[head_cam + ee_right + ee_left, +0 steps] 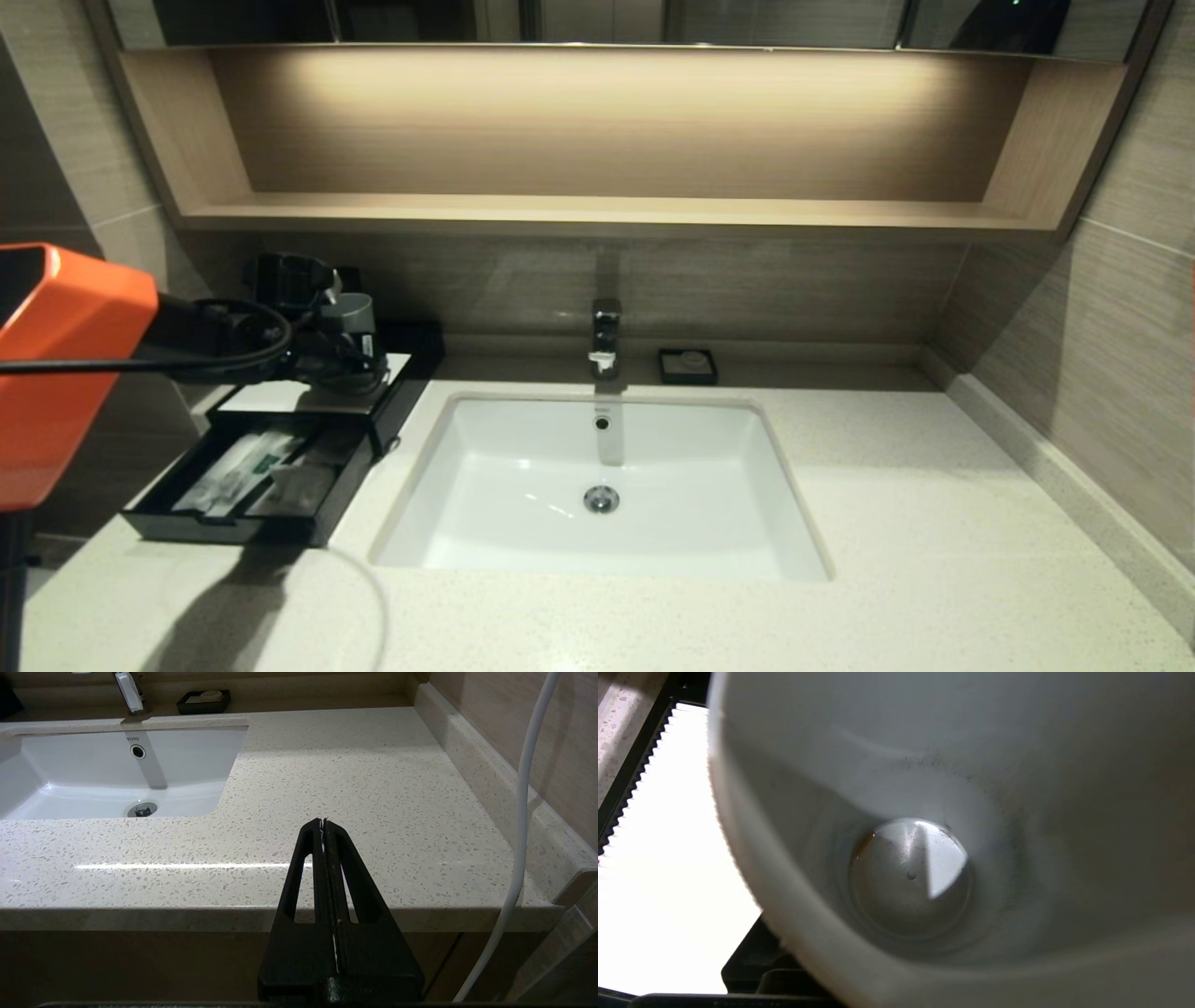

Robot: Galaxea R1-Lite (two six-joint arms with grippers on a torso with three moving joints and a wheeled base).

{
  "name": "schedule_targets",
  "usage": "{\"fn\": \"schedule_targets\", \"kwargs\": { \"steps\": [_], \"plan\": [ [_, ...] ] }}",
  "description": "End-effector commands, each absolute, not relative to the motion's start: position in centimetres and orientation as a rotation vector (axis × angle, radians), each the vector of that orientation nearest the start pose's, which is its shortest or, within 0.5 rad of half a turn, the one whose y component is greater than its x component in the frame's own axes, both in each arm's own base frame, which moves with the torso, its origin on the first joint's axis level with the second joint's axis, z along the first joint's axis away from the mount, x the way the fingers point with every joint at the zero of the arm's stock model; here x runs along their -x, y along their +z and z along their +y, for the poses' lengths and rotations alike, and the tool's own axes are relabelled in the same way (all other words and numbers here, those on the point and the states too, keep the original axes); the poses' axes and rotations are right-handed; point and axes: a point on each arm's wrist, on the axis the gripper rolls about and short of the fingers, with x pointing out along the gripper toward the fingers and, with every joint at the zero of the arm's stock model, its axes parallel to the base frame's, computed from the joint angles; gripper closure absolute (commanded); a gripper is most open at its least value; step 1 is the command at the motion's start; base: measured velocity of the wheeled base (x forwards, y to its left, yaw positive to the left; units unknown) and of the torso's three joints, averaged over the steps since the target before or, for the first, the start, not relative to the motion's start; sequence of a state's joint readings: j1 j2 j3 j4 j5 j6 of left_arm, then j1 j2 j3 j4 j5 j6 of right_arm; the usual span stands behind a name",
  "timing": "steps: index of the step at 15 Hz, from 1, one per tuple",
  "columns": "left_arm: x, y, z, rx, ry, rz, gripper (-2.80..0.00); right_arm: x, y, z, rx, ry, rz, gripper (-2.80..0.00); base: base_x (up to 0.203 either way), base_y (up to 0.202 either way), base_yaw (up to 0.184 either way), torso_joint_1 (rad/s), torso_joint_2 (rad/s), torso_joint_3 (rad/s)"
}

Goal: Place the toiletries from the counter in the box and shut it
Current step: Place the cup on the storage box

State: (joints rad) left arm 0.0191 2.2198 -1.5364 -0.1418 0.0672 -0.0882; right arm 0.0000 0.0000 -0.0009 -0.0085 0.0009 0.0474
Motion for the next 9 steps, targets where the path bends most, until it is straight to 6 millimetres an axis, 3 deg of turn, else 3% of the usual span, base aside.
{"fn": "schedule_targets", "kwargs": {
  "steps": [1,2,3,9],
  "plan": [
    [-45.26,13.57,1.05,0.079,0.11,0.531,0.0,2.28,7.66,0.0,-0.048,0.002,-0.01,0.0,0.0,0.0,0.0,0.0,0.0,0.0],
    [-45.26,13.57,1.05,0.079,0.11,0.531,0.0,2.28,7.64,0.0,-0.048,0.001,-0.009,0.0,0.0,0.0,0.0,0.0,0.0,0.0],
    [-45.28,13.61,1.05,0.079,0.11,0.529,-2.8,2.28,7.64,0.0,-0.048,0.0,-0.009,0.0,0.0,0.0,0.0,0.0,0.0,0.0],
    [-45.25,13.66,1.05,0.08,0.111,0.528,-2.8,2.29,7.68,0.0,-0.048,0.002,-0.011,0.0,0.0,0.0,0.0,0.0,0.0,0.0]
  ]
}}
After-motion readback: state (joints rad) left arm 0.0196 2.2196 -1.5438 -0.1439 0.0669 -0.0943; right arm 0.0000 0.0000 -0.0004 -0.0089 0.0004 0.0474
